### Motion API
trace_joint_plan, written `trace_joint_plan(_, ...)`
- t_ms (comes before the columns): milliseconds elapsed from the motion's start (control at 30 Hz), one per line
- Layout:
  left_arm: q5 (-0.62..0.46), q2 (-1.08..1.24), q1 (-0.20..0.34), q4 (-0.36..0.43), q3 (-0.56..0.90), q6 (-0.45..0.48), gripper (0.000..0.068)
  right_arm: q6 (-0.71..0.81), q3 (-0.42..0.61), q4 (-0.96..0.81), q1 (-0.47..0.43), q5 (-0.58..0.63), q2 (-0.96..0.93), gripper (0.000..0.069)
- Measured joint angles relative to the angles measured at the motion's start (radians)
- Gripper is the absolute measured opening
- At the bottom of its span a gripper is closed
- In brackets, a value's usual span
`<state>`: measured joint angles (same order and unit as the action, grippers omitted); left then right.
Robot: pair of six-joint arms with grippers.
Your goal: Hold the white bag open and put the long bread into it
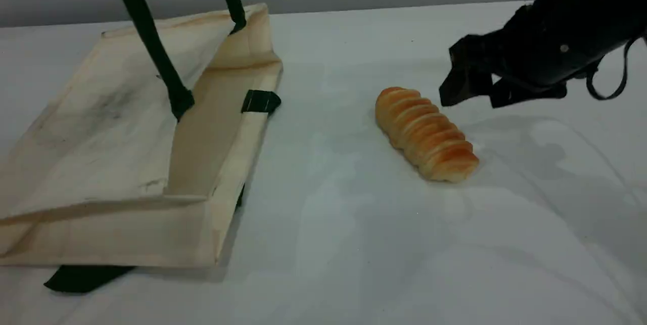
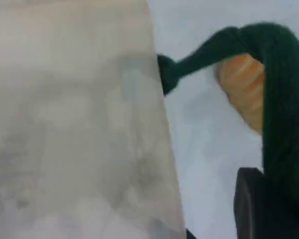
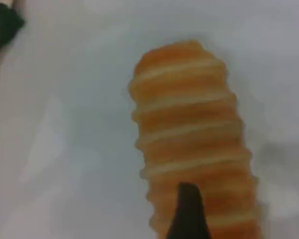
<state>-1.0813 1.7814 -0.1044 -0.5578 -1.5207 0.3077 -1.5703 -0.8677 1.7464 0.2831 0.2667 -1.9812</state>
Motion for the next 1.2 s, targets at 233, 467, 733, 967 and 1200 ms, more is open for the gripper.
trace_joint_plan(233,-0.015,-0.054,-0.052,-0.026,0.0,0.024,0.0085,0.001,-0.01,-0.004,0.0,0.053,-0.033,0.0498)
trace_joint_plan(467,-0.017,-0.064,-0.101,-0.026,0.0,0.024,0.0085,0.001,-0.03,-0.004,0.0,0.052,-0.092,0.0498)
trace_joint_plan(733,-0.019,-0.073,-0.118,-0.026,0.0,0.024,0.0085,0.0,-0.038,0.002,0.0,0.146,-0.16,0.049)
trace_joint_plan(967,-0.034,-0.073,-0.118,-0.026,0.0,0.021,0.0085,0.002,-0.038,0.001,0.0,0.164,-0.168,0.0201)
trace_joint_plan(1200,-0.066,-0.081,-0.118,-0.022,0.0,0.026,0.0085,0.0,-0.036,-0.012,-0.002,0.187,-0.115,0.0103)
